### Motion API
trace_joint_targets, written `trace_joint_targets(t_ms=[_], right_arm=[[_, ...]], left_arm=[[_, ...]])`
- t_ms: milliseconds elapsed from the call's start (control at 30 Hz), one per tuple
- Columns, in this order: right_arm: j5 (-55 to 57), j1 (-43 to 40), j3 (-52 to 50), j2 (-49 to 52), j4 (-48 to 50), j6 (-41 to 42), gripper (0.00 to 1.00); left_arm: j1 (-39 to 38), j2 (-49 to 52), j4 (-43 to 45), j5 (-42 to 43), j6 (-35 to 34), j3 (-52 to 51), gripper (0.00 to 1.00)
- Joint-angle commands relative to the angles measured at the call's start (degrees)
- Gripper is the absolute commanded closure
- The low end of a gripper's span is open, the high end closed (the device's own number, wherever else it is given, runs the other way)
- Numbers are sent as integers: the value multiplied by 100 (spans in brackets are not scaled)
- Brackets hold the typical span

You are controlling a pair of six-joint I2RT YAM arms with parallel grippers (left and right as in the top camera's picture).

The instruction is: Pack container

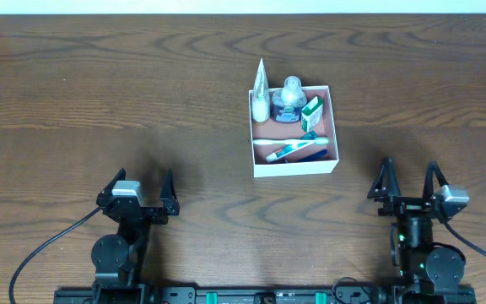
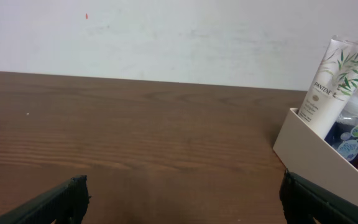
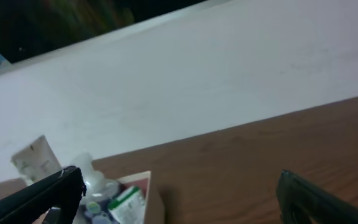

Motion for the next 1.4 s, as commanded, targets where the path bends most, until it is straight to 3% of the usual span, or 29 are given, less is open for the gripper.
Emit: trace_joint_targets(t_ms=[0, 200, 500, 1367], right_arm=[[-81, 87, -275, -55, 173, -629, 1], [-116, 184, -280, -55, -214, -1438, 1], [-98, 181, -280, -55, -918, -1906, 1], [-94, 114, -280, -55, -909, -1912, 1]], left_arm=[[20, -35, -221, 125, 79, -81, 2], [20, -35, -221, 125, 79, -81, 2], [20, -35, -221, 125, 79, -81, 2], [20, -35, -221, 125, 79, -81, 2]])
